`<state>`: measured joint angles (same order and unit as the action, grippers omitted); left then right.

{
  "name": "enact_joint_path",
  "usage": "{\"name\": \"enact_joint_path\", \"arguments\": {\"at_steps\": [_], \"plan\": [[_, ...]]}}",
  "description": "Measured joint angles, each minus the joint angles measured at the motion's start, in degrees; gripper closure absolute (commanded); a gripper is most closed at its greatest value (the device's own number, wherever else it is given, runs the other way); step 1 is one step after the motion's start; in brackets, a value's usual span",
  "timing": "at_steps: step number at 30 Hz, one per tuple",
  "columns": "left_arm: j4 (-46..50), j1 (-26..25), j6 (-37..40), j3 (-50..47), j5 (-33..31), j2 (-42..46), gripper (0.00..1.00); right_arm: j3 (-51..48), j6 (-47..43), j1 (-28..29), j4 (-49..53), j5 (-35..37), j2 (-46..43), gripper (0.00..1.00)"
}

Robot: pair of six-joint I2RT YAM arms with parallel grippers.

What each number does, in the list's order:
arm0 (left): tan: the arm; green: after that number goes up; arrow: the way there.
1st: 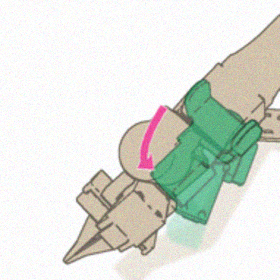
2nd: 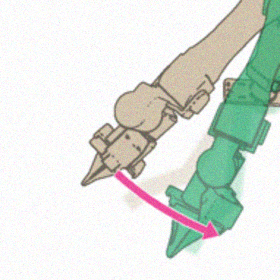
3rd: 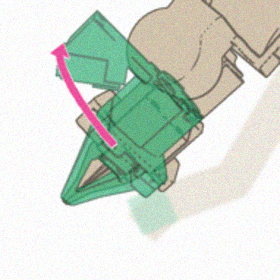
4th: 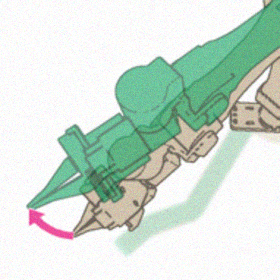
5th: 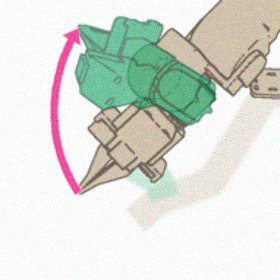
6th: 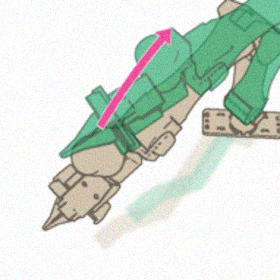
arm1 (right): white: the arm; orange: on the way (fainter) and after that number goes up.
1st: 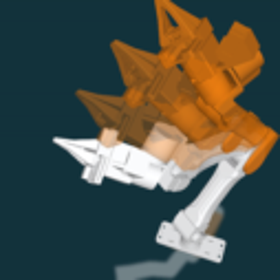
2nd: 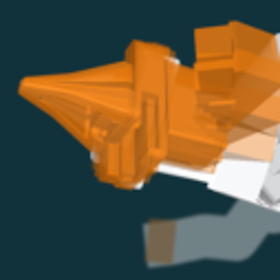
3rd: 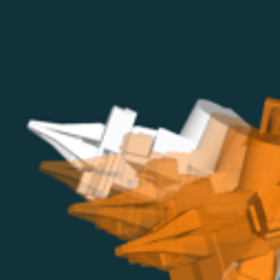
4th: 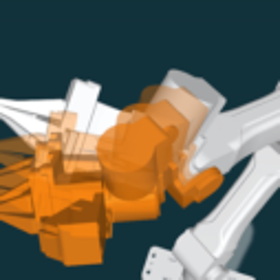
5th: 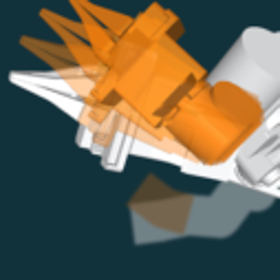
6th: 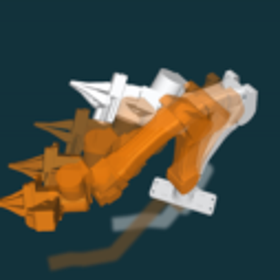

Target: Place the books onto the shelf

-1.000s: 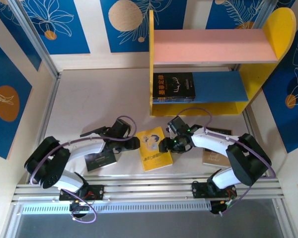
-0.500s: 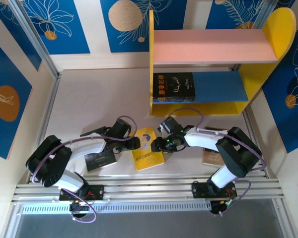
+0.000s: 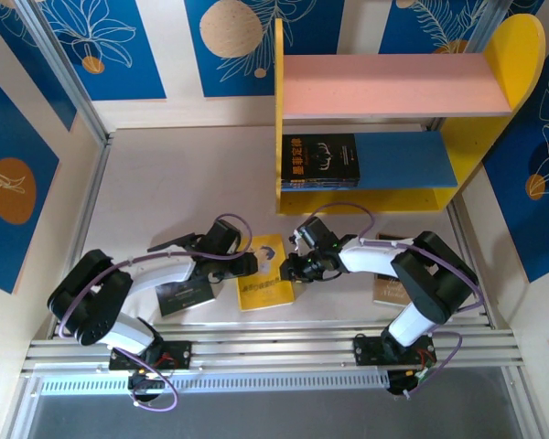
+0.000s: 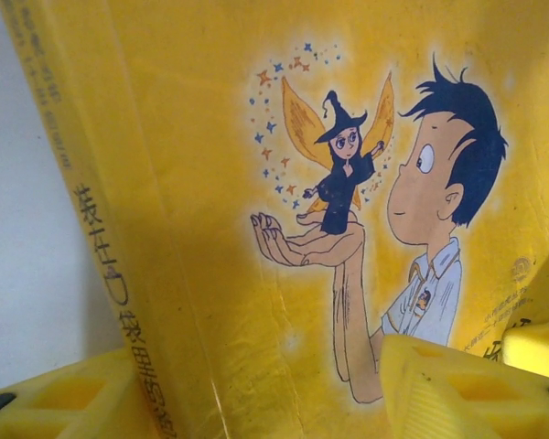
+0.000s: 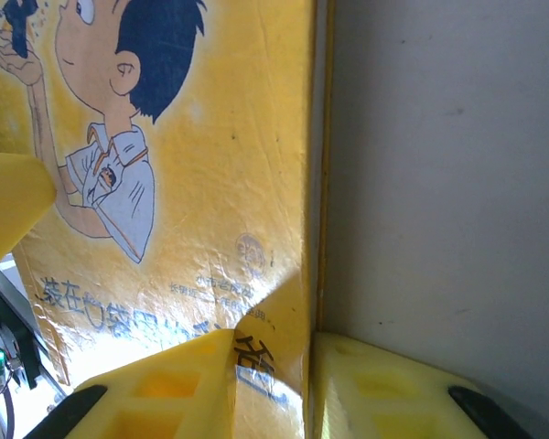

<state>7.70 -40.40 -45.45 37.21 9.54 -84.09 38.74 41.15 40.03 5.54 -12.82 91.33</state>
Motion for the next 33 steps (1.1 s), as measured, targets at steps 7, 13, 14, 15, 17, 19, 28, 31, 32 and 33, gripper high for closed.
{"name": "enact_joint_path", "arguments": {"at_steps": [7, 13, 14, 15, 17, 19, 28, 31, 32, 33], "plan": [[0.26, 0.15, 0.13, -1.90, -1.22, 3.61, 0.62, 0.02, 0.20, -0.11, -1.11, -1.18, 0.70, 0.71], [-1.20, 0.15, 0.37, -2.73, -0.59, 7.28, 0.64, 0.02, 0.37, -0.13, -1.40, -1.42, 0.79, 0.67], [-1.79, 0.15, 0.39, -2.84, -0.20, 7.65, 0.63, 0.02, 0.39, -0.13, -1.46, -1.46, 0.83, 0.67], [-2.51, 0.15, 0.39, -2.93, 0.22, 8.00, 0.62, 0.02, 0.42, -0.13, -1.49, -1.55, 0.83, 0.66], [-3.58, 0.15, 0.42, -2.99, 0.98, 8.35, 0.60, 0.02, 0.46, -0.13, -1.51, -1.60, 0.83, 0.66], [-4.68, 0.13, 0.35, -3.02, 1.77, 8.41, 0.59, 0.02, 0.55, -0.13, -1.57, -1.62, 0.83, 0.66], [-6.34, 0.09, 0.52, -3.32, 3.58, 8.17, 0.77, 0.02, 0.57, -0.13, -1.73, -1.86, 0.79, 0.62], [-6.45, 0.09, 0.66, -3.41, 3.58, 8.17, 0.89, 0.02, 0.57, -0.13, -1.84, -2.08, 0.72, 0.59], [-6.40, 0.09, 0.76, -3.41, 3.54, 8.20, 0.94, 0.02, 0.55, -0.13, -1.88, -2.16, 0.70, 0.58], [-6.38, 0.09, 0.72, -3.41, 3.52, 8.20, 0.97, 0.02, 0.55, -0.13, -1.90, -2.23, 0.59, 0.57]]}}
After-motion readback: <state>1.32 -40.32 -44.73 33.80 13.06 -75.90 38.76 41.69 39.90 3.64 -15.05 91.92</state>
